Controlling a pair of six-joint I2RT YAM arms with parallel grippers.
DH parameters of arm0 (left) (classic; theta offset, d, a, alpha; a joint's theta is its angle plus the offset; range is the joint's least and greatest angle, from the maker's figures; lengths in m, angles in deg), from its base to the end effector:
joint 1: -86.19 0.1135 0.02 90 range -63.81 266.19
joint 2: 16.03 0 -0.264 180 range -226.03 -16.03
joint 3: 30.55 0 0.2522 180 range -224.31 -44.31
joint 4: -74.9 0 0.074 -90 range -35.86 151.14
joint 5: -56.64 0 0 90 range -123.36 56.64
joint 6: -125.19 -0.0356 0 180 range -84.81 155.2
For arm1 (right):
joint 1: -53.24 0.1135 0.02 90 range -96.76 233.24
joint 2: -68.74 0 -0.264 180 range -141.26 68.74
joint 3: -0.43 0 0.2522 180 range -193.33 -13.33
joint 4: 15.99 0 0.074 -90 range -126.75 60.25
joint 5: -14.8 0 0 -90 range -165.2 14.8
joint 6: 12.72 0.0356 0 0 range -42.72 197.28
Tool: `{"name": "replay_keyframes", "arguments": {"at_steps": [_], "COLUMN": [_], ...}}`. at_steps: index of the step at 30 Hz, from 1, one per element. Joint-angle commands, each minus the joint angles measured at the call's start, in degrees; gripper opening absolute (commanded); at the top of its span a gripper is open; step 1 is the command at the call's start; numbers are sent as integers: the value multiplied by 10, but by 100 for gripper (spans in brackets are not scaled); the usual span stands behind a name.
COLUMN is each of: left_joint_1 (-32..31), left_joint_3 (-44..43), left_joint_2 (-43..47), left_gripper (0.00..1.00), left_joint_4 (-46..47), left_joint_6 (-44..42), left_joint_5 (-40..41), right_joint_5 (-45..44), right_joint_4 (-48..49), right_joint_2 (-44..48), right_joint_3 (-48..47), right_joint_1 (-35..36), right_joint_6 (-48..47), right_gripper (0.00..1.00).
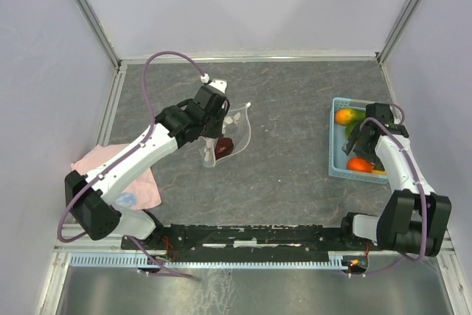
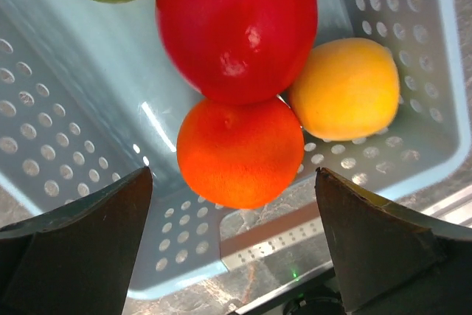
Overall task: Place the food in the zip-top bag and seal the zipper
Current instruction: Pick up the fake fruit from the bin.
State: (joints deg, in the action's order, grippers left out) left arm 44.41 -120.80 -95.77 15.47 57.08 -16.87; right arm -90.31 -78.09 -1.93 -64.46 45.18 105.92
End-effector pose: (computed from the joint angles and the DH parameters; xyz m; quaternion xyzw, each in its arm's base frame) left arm 0.2245 -0.1870 0.3378 0.1105 0.9215 -0.0691 0.3658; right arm 0.2208 -0.0406 0.2368 0.3302 0.9155 -0.0930 0.2102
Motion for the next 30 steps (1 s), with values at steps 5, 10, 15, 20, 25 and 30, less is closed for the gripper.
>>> {"name": "replay_keyframes", "arguments": {"at_steps": [5,10,15,20,25,30], "left_joint_1": [7,12,15,16,17,17], "left_joint_3": [1,0,0,1,1,1], "left_joint_2": [10,8,8,9,9,8], "left_gripper": [3,3,3,3,3,3], "left_joint_4": [8,8,8,8,9,10], "left_joint_6": [-9,-9,-9,-8,-8,-8], "left_joint_5": [-6,-13,-16,-17,-23,-23], "right_joint_5": [56,92,116,144,151,151], "right_joint_4": [82,94,109,111,108,109], "right_joint_2": [-56,-72,-88,-95,-104,-92], "right_joint_3": [24,40,49,50,53,54], "right_joint_1": [-14,-14,-15,-15,-15,-15], "right_joint_6": [-10,-20,-25,-28,-34,-38], "right_gripper": [99,99,99,99,100,86]}}
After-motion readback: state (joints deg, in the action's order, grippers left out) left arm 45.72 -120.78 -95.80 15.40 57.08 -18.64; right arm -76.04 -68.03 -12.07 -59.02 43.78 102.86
